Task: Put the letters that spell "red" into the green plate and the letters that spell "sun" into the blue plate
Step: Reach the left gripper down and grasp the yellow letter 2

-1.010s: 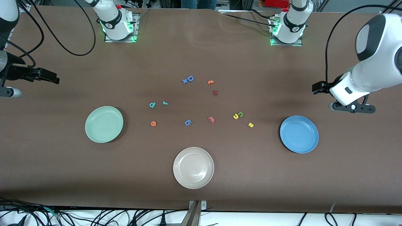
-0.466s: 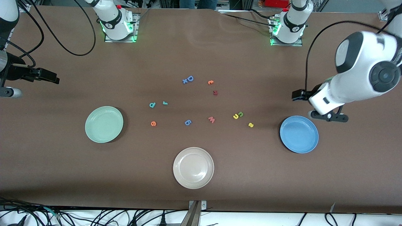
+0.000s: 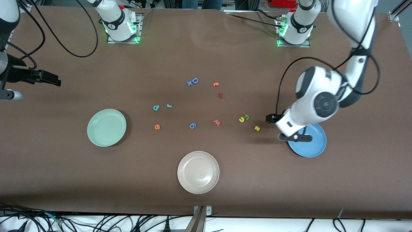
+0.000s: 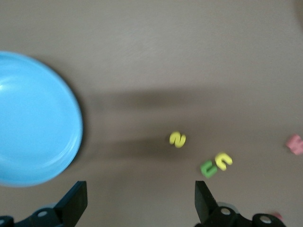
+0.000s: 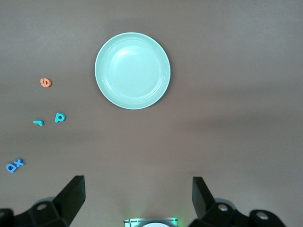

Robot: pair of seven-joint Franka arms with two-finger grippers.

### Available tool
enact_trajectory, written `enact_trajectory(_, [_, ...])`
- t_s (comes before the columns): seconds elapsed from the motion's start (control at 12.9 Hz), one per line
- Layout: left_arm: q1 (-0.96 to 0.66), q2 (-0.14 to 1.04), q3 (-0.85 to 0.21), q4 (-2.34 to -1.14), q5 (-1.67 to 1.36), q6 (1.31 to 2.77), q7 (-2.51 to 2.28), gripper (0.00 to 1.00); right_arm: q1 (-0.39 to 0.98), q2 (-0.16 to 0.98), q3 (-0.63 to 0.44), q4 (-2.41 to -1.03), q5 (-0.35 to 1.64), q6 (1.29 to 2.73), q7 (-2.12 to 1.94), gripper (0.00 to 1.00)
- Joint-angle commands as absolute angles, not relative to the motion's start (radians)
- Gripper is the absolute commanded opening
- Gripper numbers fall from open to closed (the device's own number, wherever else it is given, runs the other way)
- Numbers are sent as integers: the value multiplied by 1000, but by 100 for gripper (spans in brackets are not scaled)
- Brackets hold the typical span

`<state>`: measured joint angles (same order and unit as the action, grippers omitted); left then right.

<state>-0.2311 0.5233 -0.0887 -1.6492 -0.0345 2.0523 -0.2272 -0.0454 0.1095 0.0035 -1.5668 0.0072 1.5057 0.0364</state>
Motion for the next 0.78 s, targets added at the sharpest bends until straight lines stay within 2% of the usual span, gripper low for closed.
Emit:
enact_trajectory(0.0, [-290,598,-80,-1628,1,2123,-232,100,-44,115,-2,-1563,29,1506,25,100])
enact_trajectory(0.39, [-348,670,-81,-1673,107,2267,-222,100,-38,136,-2,-1562,29,1514,29,100])
enact_trajectory(0.7, [-305,684,-86,-1787,103,2452,-108,100,-20,169,8,-1568,31,1583,69,100])
